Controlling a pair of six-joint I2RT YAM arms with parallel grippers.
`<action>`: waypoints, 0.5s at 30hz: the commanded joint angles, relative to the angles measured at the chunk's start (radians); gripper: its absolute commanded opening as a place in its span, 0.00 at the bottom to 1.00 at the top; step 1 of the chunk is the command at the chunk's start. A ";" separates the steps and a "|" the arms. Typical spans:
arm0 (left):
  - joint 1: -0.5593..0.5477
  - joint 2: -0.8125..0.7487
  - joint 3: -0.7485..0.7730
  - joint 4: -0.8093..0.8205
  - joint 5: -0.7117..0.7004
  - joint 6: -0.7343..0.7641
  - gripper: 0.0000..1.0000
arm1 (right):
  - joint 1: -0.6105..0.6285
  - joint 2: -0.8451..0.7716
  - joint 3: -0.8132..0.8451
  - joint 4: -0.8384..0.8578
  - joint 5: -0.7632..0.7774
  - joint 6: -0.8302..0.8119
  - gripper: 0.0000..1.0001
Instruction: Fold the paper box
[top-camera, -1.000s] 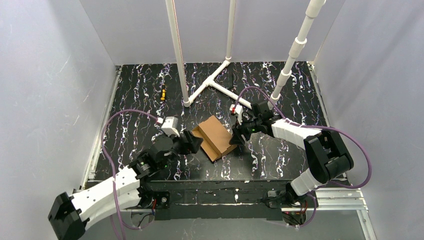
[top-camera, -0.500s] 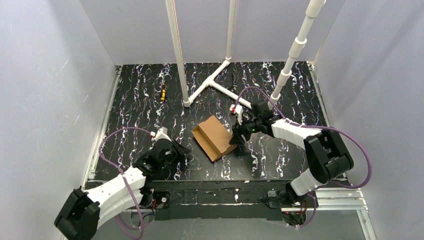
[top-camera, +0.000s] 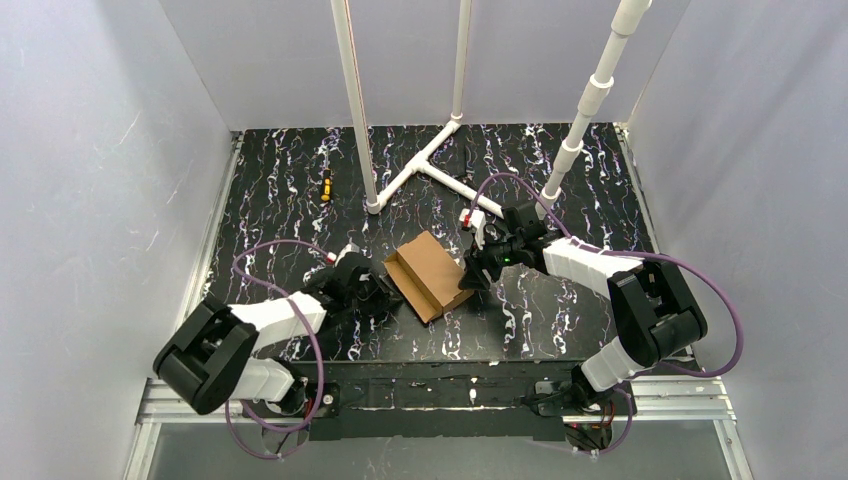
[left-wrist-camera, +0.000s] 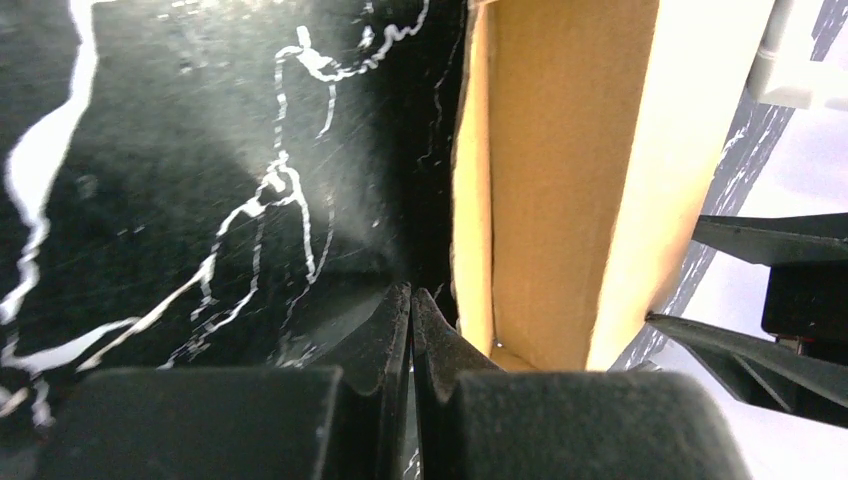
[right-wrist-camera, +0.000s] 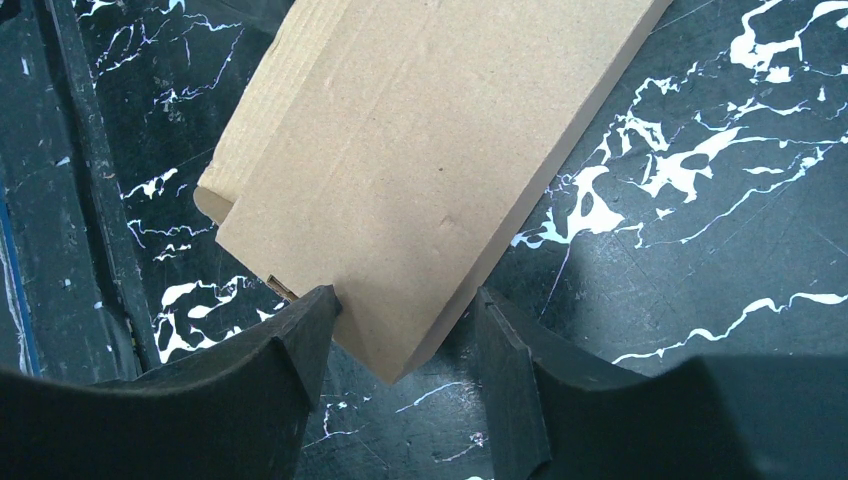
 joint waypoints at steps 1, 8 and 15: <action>0.006 0.076 0.060 0.044 0.058 0.001 0.00 | 0.007 0.017 0.023 -0.015 -0.012 -0.010 0.61; 0.007 0.127 0.122 0.082 0.110 0.052 0.00 | 0.029 0.032 0.023 -0.022 -0.037 -0.014 0.59; 0.006 0.159 0.166 0.089 0.148 0.087 0.00 | 0.038 0.036 0.029 -0.031 -0.033 -0.020 0.59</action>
